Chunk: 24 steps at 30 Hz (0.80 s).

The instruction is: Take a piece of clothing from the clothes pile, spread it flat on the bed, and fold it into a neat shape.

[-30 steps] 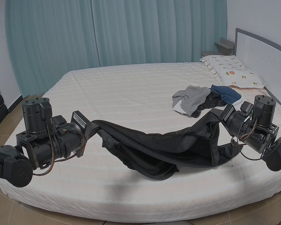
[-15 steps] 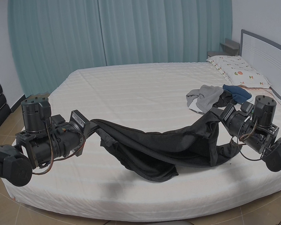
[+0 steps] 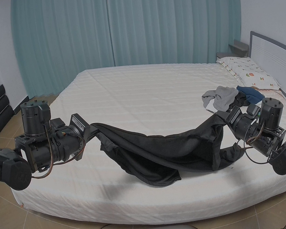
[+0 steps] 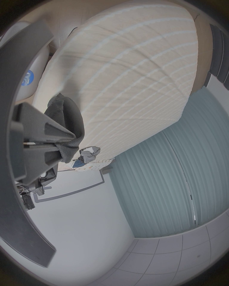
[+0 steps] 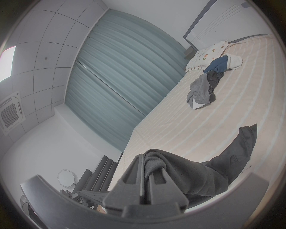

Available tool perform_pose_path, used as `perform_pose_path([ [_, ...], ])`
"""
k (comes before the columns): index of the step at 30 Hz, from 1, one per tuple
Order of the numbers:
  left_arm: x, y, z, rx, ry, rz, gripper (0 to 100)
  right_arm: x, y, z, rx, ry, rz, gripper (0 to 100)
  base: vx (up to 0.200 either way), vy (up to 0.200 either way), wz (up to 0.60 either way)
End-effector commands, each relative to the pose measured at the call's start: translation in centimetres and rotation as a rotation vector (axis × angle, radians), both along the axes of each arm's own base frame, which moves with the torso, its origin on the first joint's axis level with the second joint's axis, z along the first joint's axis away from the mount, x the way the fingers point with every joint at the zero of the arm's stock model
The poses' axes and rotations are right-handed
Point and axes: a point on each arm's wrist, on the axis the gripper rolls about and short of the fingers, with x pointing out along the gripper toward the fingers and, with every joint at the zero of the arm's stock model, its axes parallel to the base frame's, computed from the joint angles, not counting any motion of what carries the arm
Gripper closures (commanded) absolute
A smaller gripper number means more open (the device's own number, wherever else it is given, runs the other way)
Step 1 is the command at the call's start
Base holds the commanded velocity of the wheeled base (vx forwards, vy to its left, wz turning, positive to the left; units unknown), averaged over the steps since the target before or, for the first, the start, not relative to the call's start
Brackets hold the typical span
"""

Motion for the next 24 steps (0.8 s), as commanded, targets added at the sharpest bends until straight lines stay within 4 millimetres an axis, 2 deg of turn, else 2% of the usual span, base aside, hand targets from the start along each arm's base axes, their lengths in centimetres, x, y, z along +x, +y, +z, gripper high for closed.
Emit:
perform_pose_path([
  [1,-0.1,0.1,0.1,0.001,-0.005,0.001,100,-0.7,-0.4,-0.1,-0.009,0.011,-0.001,100,0.000,0.000,0.00],
  [7,-1.0,0.1,0.3,0.019,0.021,-0.012,100,-2.9,-1.0,0.1,-0.029,0.011,0.005,100,0.000,0.000,0.00],
  [14,-3.5,0.3,2.2,0.020,0.014,-0.042,100,-6.1,-1.7,0.6,-0.081,0.004,0.011,100,-0.200,0.000,0.00],
  [18,-5.0,0.1,2.5,0.056,0.029,-0.084,100,-7.9,-2.3,0.3,-0.089,0.016,0.014,100,-0.200,0.000,0.00],
  [20,-5.9,0.2,2.8,0.069,0.021,-0.096,100,-8.7,-2.6,0.6,-0.083,0.002,0.012,100,-0.100,0.000,0.00],
  [24,-8.6,1.2,5.1,0.051,-0.054,-0.107,100,-11.0,-3.5,3.2,-0.062,-0.099,0.004,100,0.000,0.000,0.00],
])
